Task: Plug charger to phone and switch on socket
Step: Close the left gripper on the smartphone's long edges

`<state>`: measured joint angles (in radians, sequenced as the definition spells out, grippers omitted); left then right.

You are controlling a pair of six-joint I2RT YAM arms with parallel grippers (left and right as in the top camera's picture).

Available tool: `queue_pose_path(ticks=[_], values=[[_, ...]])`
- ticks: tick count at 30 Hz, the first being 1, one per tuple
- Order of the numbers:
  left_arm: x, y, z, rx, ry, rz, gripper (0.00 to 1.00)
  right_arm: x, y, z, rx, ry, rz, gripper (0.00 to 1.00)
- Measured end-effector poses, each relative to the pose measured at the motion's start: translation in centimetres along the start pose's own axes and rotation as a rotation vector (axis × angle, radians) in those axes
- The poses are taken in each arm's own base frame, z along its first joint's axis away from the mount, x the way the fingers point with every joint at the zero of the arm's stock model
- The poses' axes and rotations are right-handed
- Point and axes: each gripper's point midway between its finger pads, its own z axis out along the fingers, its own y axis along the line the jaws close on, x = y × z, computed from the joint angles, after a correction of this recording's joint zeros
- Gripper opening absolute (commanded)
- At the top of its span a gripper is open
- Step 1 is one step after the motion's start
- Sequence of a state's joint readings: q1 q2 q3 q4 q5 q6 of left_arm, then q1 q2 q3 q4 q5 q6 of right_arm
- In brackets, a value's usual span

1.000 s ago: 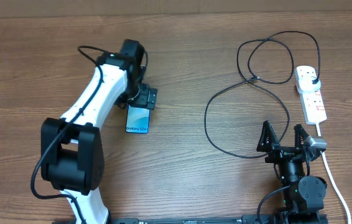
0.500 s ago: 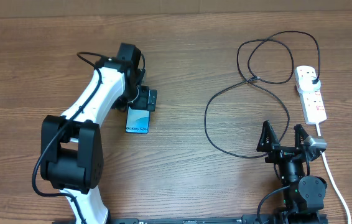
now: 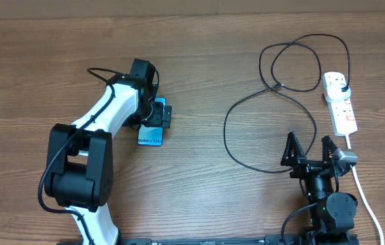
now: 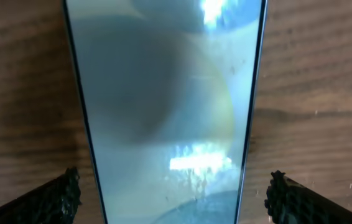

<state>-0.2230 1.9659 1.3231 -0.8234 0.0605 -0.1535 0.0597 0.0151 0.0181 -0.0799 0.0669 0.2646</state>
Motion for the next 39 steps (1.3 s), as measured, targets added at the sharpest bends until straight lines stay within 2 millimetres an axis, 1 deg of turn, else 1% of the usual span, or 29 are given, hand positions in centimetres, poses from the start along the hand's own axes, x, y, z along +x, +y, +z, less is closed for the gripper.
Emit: queue_pose_path(ticks=[4,9,28,39], values=[[-0.78,0.06,0.31,-0.003,-0.039,-0.002,1.0,-0.01,0.01,0.0,0.0,0.0,0.0,1.0],[-0.59,0.15,0.66,-0.005,-0.04,-0.016,1.0,-0.01,0.0,0.0,0.0,0.0,0.0,1.0],[-0.57,0.16,0.73,-0.004,-0.041,-0.055,1.0,0.0,-0.01,0.0,0.0,0.0,0.0,1.0],[-1.02,0.08,0.71,0.0,-0.059,-0.077,0.99,0.01,-0.01,0.0,0.0,0.0,0.0,1.0]])
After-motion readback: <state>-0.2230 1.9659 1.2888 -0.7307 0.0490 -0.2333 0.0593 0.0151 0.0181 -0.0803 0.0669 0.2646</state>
